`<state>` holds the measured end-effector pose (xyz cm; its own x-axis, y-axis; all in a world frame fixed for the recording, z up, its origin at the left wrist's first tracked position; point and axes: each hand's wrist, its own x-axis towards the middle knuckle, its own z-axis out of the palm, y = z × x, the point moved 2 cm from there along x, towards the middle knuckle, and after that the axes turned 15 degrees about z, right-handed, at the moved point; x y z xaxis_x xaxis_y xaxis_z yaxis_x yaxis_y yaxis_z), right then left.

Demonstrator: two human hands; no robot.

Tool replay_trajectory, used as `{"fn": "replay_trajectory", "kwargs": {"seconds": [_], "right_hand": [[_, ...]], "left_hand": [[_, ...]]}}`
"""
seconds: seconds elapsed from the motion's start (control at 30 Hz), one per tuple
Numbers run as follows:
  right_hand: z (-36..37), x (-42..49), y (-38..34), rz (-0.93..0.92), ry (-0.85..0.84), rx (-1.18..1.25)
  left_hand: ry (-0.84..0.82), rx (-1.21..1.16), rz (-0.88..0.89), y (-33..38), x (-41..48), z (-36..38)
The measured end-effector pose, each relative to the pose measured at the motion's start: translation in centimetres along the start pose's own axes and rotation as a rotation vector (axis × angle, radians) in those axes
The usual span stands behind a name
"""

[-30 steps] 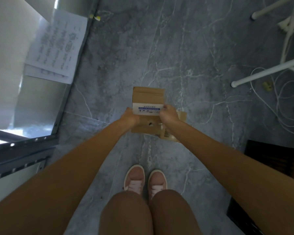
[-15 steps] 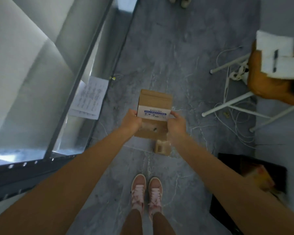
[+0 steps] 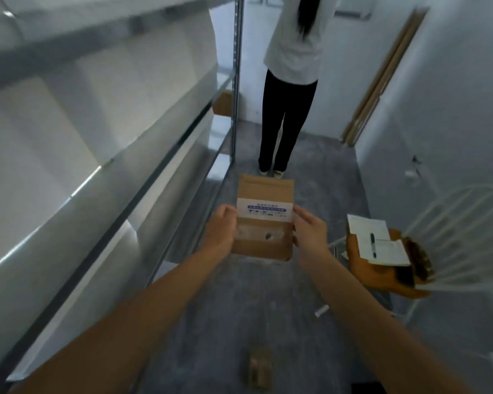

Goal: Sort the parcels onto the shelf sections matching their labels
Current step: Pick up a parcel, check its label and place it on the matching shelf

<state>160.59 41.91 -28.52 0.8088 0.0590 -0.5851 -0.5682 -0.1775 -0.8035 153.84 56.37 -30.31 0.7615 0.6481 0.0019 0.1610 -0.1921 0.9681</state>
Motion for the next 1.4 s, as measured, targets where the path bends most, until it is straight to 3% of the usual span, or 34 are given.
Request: {"fn": "replay_trajectory", "kwargs": {"seconds": [0.4, 0.6, 0.9, 1.13, 1.4], "right_hand": [[-3.9, -13.3, -14.9, -0.424, -0.109, 0.101], [-3.6, -15.8, -16.4, -0.487, -0.084, 0.088], [-2.2, -18.0, -15.1, -0.475, -0.205, 0.084], [-2.5, -21.1, -14.1, -0.409, -0.311, 0.104], [-4.5, -24.3, -12.7, -0.492, -0.404, 0.007]], "left_hand": [[0.024, -0.105, 0.408, 19.4, -1.4, -5.5], [0.055, -0.178, 0.422, 22.0, -2.8, -6.3], [0.038, -0.172, 0.413, 21.2, -5.0, -10.1], [0.046, -0.231, 0.327, 21.3, -9.0, -12.0], [-0.023, -0.285, 0.187, 20.7, -14.9, -12.8]]}}
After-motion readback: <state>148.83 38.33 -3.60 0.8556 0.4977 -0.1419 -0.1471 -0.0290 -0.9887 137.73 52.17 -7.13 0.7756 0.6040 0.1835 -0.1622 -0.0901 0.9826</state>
